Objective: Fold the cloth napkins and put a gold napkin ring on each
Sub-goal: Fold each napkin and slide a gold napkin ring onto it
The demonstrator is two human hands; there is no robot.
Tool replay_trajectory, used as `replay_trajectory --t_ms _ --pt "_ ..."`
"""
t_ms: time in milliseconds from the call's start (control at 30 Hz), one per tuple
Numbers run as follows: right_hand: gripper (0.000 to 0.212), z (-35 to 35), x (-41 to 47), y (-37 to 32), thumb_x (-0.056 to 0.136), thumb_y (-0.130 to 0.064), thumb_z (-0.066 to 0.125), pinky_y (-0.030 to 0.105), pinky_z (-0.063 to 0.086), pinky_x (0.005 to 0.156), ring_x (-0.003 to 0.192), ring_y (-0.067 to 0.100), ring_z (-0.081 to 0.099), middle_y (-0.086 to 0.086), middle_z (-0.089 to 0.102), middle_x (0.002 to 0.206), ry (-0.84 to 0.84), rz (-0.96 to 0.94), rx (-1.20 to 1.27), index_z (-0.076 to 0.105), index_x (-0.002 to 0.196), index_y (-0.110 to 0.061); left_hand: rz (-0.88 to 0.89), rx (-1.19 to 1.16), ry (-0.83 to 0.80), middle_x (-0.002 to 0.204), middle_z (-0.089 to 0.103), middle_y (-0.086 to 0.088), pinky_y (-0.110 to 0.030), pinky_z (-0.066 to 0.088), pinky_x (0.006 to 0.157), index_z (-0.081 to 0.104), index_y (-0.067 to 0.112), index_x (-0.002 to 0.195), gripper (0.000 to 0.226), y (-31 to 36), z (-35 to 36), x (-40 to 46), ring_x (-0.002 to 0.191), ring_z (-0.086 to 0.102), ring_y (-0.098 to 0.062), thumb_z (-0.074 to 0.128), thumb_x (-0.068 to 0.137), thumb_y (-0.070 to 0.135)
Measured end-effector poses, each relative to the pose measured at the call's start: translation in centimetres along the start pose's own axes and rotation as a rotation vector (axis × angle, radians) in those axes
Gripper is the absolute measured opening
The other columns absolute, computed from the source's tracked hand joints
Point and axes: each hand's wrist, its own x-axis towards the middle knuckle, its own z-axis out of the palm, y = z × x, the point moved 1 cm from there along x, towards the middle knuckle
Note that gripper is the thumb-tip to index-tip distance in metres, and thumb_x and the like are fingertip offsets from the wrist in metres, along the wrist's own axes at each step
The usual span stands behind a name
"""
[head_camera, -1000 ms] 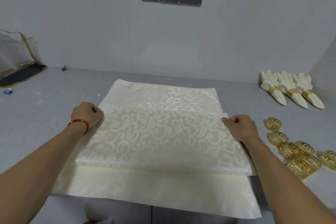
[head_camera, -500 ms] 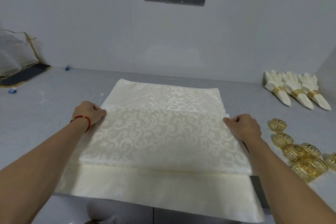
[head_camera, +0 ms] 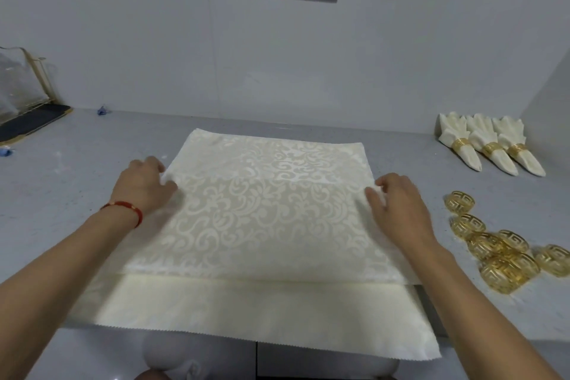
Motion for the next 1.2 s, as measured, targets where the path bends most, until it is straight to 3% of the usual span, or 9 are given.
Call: replay_trajectory --t_ms 67,133,233,333,533,700,900,1067,1200 --pt "0.035 0.5 -3.2 -4.2 0.102 -0.04 0.057 0.04 0.043 0.099 0.118 0.025 0.055 0.005 0.06 0.126 -0.05 -0.172 0.109 0.06 0.127 -0.015 0.317 0.021 0.068 0.128 0.063 -0.014 -0.046 0.047 0.097 0.065 0.014 0.123 0.041 2.2 1.1 -4.0 0.117 0.056 -0.037 0.058 0.094 0.042" --pt "0.044 1.9 -6.2 -8.1 0.104 -0.044 0.052 0.038 0.035 0.111 0.131 0.02 0.048 0.001 0.054 0.142 -0.213 -0.266 0.15 0.055 0.138 -0.017 0.525 0.039 0.009 0.141 0.059 -0.008 -0.048 0.044 0.107 0.064 0.022 0.132 0.057 4.6 3.1 -8.5 0.131 0.052 -0.034 0.038 0.093 0.056" --pt "0.066 4.9 -9.3 -10.6 0.107 -0.056 0.029 0.042 0.009 0.128 0.158 0.017 0.008 -0.001 0.012 0.172 -0.468 -0.346 -0.005 0.022 0.163 -0.02 0.536 0.276 -0.183 0.168 0.017 0.001 -0.053 0.018 0.123 0.022 0.037 0.159 0.077 6.1 6.3 -12.9 0.155 0.015 -0.028 0.0 0.089 0.058" --pt "0.077 5.9 -10.3 -8.4 0.104 -0.065 0.012 0.04 -0.011 0.128 0.156 0.014 -0.02 -0.004 -0.018 0.17 -0.547 -0.315 -0.203 -0.008 0.165 -0.022 0.487 0.372 -0.221 0.169 -0.007 0.008 -0.053 0.002 0.125 -0.007 0.042 0.159 0.076 5.2 8.1 -14.1 0.156 -0.007 -0.023 -0.016 0.084 0.053" --pt "0.083 2.1 -8.9 -0.2 0.099 -0.069 0.003 0.043 -0.012 0.127 0.155 0.016 -0.025 0.001 -0.024 0.169 -0.498 0.007 -0.317 -0.015 0.163 -0.018 0.479 0.363 -0.238 0.169 -0.009 0.008 -0.053 0.0 0.124 -0.008 0.042 0.158 0.079 5.3 8.0 -13.9 0.156 -0.009 -0.025 -0.017 0.081 0.054" --pt "0.082 2.2 -8.9 0.5 0.1 -0.068 0.002 0.042 -0.013 0.127 0.154 0.016 -0.026 0.0 -0.027 0.168 -0.508 -0.013 -0.315 -0.018 0.161 -0.017 0.351 0.312 -0.299 0.166 -0.019 0.011 -0.049 -0.009 0.125 -0.014 0.054 0.153 0.064 3.3 7.1 -12.5 0.154 -0.019 -0.024 -0.001 0.093 0.07" --pt "0.088 1.1 -9.1 -1.0 0.095 -0.073 -0.004 0.046 -0.015 0.126 0.153 0.02 -0.03 0.003 -0.031 0.167 -0.517 0.011 -0.336 -0.022 0.16 -0.016 0.218 0.35 -0.248 0.168 -0.017 0.007 -0.05 -0.005 0.125 -0.012 0.052 0.154 0.061 -2.3 4.6 -10.4 0.155 -0.016 -0.021 0.002 0.097 0.066" --pt "0.087 2.0 -8.9 -10.4 0.092 -0.075 -0.001 0.044 -0.012 0.127 0.156 0.018 -0.022 -0.005 -0.022 0.169 -0.435 -0.327 -0.128 -0.01 0.164 -0.027 0.23 0.338 -0.229 0.168 -0.016 0.006 -0.05 -0.006 0.125 -0.012 0.051 0.155 0.068 -2.1 5.1 -10.6 0.155 -0.015 -0.022 -0.006 0.089 0.07" --pt "0.06 6.9 -9.7 -15.4 0.109 -0.053 0.026 0.045 0.01 0.128 0.157 0.018 0.013 -0.001 0.021 0.17 -0.467 -0.683 -0.024 0.028 0.162 -0.023 0.189 0.35 -0.313 0.169 -0.015 0.005 -0.055 -0.005 0.124 -0.012 0.05 0.156 0.063 -1.8 4.2 -10.4 0.155 -0.014 -0.022 0.004 0.096 0.067"
